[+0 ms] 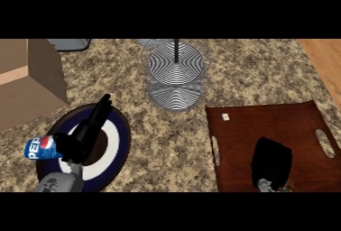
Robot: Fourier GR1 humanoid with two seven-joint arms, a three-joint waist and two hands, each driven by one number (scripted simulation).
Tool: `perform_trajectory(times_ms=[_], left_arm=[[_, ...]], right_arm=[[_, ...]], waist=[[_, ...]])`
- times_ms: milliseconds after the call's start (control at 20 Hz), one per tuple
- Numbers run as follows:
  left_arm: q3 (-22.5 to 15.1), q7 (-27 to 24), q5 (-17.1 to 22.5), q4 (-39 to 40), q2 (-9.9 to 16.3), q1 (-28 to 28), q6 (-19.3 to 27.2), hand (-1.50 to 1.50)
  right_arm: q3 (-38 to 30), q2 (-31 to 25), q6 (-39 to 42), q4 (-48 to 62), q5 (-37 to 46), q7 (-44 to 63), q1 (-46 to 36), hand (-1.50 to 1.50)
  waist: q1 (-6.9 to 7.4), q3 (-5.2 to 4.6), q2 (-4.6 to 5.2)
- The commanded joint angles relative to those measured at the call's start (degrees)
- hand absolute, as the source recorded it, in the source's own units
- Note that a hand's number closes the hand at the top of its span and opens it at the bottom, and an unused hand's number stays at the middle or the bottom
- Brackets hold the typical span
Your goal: Pick the sweet potato from the tray and place it in the tiered basket
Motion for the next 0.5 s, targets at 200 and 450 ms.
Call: perform_trajectory(times_ms=[200,450], left_arm=[[0.65,-0.50,-0.65,-0.05,-0.11,2.12,1.61,0.00],[1.69,-0.47,0.31,-0.23,1.01,0.49,0.35,0.00]], right_arm=[[3.21,9.01,-12.16,-15.19,-3.74,23.83,14.25,1.50],[9.60,9.14,-18.78,-28.25,-0.18,27.94,11.48,1.50]], waist=[[-2.64,0.90,-0.63],[-1.35,0.83,-0.51]])
